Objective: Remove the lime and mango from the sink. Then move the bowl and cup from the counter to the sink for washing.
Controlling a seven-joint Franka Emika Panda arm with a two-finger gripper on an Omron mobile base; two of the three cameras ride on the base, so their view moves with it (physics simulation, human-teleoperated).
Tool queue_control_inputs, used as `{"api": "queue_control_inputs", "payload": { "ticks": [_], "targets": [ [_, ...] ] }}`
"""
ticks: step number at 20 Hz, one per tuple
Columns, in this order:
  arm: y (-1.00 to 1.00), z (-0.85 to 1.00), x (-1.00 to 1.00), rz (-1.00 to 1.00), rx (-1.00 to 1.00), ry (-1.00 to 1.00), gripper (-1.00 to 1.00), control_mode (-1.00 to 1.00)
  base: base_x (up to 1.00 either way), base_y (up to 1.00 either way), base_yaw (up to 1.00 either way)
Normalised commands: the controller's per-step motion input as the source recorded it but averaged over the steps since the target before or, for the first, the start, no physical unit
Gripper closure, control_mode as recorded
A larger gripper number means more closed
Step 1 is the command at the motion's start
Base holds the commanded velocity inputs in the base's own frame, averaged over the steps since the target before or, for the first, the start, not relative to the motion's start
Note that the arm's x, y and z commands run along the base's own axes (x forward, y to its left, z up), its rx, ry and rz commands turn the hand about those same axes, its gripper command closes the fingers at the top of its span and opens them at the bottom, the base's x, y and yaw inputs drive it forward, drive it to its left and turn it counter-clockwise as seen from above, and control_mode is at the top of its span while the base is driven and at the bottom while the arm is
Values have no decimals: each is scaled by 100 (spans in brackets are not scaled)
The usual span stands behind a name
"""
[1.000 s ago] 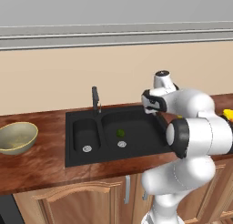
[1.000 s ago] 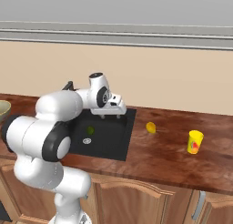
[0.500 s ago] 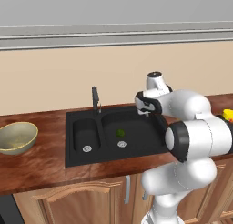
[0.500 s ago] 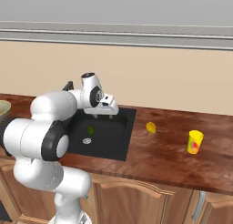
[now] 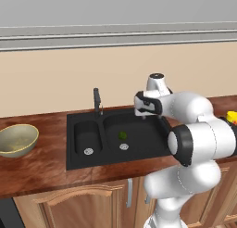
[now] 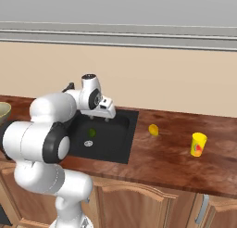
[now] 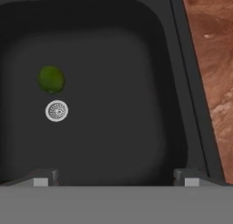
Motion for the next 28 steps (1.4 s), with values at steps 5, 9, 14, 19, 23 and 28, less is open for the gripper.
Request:
{"api": "queue_control_inputs", "payload": {
  "ticks": [5,9,14,19,23,28],
  "targets": [
    [22,-6,9,0,2,0,-100,-100,0,0,0],
    [18,-6,18,0,0,0,-100,-100,0,0,0],
    [16,-5,17,0,0,0,-100,-100,0,0,0],
    [13,-5,18,0,1,0,-100,-100,0,0,0],
    [13,-5,16,0,4,0,-100,-100,0,0,0],
    [8,-5,15,0,5,0,-100,-100,0,0,0]
  ]
}}
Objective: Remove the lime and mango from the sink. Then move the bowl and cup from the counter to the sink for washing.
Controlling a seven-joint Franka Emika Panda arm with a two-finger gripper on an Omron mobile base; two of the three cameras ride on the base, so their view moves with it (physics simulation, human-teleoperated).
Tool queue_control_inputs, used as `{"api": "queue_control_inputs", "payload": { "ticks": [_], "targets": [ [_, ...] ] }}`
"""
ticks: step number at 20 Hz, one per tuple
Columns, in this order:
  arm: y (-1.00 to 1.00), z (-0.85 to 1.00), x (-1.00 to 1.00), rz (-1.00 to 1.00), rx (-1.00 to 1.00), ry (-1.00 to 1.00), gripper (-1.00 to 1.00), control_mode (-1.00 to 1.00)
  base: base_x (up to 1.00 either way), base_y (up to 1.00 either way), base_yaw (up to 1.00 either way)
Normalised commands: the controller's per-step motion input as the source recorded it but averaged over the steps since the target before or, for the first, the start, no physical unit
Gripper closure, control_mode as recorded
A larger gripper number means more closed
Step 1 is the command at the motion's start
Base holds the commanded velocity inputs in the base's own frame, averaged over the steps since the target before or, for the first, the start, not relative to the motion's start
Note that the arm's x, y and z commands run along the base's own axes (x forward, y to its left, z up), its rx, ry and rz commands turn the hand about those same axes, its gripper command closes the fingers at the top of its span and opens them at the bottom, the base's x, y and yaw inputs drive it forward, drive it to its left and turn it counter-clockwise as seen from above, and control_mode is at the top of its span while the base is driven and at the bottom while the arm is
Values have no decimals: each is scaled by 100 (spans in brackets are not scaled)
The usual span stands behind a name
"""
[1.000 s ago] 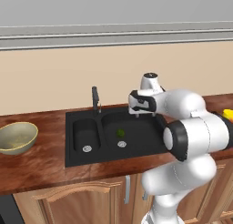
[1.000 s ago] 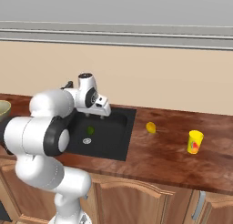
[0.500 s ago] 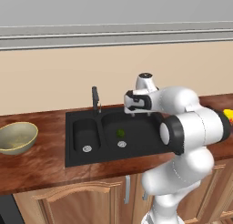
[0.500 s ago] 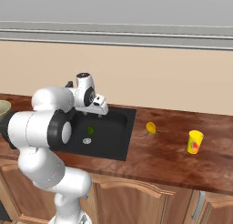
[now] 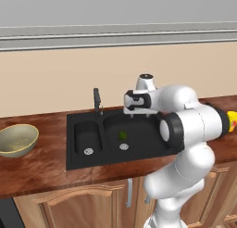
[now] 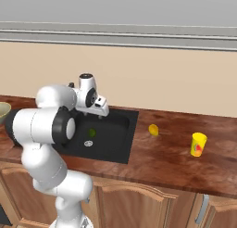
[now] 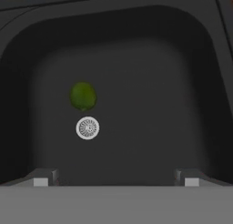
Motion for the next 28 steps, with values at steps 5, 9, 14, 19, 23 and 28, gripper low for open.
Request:
{"api": "queue_control_inputs", "payload": {
  "ticks": [5,9,14,19,23,28],
  "targets": [
    [2,-5,12,2,6,0,-100,-100,0,0,0],
    [3,-8,16,3,2,0,-100,-100,0,0,0],
    [1,-8,19,5,0,0,-100,-100,0,0,0],
    [4,-9,19,6,0,0,-100,-100,0,0,0],
    [4,-8,20,5,0,0,-100,-100,0,0,0],
    [8,-9,19,5,2,0,-100,-100,0,0,0]
  ]
}}
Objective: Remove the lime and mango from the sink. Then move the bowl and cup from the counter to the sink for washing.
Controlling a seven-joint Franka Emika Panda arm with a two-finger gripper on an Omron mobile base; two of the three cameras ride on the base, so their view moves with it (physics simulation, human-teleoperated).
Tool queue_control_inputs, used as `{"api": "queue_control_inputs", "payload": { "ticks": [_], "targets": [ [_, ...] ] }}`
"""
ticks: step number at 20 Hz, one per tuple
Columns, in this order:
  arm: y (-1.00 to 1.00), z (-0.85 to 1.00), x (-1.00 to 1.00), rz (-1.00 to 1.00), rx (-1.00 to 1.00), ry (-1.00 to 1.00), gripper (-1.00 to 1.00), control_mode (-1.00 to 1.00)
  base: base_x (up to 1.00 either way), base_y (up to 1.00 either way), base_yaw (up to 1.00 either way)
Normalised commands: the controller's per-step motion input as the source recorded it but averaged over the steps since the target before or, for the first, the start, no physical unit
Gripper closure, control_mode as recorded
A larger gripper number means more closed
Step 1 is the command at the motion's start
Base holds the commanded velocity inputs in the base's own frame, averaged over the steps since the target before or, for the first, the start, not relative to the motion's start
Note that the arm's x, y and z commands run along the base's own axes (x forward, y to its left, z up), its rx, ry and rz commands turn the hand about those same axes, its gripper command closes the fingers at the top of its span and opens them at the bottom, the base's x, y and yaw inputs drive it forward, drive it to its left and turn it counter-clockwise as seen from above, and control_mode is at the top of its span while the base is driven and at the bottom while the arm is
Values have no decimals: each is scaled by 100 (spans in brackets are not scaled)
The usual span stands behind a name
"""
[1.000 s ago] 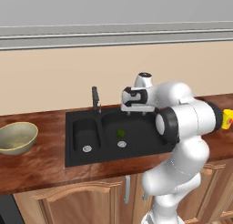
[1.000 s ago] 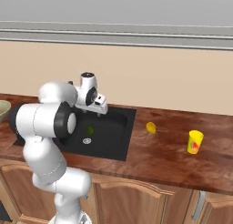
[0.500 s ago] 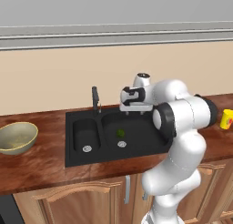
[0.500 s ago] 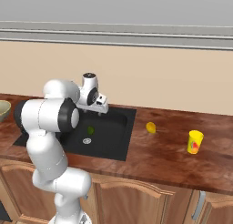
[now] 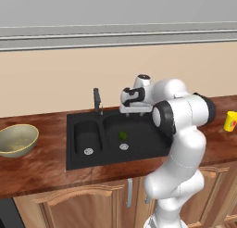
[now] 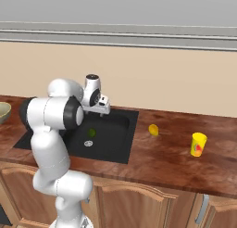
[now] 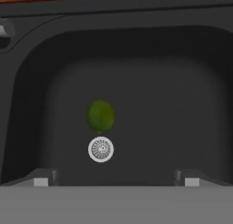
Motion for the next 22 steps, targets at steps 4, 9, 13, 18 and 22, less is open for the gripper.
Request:
{"api": "queue_control_inputs", "payload": {
  "ticks": [4,9,13,18,22],
  "targets": [
    [7,-5,17,6,2,0,-100,-100,0,0,0],
    [8,-8,14,4,0,0,-100,-100,0,0,0],
    [7,-8,13,3,0,-1,-100,-100,0,0,0],
    [6,-10,6,1,0,0,-100,-100,0,0,0],
    [5,-14,2,0,0,0,-100,-100,0,0,0]
  ]
}}
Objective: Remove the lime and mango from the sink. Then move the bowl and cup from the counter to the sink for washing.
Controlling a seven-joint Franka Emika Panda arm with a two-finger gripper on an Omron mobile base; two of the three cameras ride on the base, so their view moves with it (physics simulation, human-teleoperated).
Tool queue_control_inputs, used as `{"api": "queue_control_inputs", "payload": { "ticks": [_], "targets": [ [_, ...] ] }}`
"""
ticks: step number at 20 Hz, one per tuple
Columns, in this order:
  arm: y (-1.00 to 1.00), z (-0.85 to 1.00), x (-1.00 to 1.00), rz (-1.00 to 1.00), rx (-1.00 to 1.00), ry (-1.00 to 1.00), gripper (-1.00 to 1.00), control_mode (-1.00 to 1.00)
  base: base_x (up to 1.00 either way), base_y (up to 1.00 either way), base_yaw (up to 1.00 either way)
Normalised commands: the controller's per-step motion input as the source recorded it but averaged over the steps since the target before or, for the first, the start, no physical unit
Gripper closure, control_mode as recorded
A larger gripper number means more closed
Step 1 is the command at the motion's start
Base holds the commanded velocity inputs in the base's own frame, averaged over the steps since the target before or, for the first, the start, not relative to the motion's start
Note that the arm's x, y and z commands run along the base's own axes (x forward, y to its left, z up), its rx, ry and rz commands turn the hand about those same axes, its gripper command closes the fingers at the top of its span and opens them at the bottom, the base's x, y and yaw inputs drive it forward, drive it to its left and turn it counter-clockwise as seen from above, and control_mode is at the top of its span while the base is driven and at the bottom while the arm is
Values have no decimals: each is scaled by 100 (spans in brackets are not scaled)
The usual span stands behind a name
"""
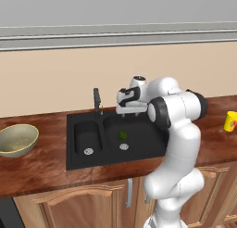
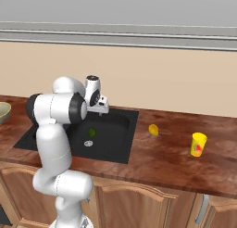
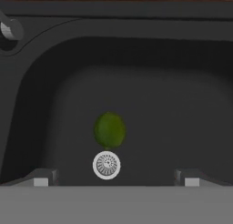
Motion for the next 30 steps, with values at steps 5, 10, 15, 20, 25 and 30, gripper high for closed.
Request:
{"api": "queue_control_inputs", "payload": {
  "ticks": [5,10,15,20,25,30],
  "targets": [
    [4,-12,4,0,0,0,-100,-100,0,0,0],
    [5,-13,6,0,0,0,-100,-100,0,0,0],
    [4,-13,5,2,0,0,-100,-100,0,0,0],
    [5,-13,0,3,0,0,-100,-100,0,0,0],
    [5,-12,0,3,0,0,-100,-100,0,0,0],
    [2,-13,0,3,0,0,-100,-100,0,0,0]
  ]
}}
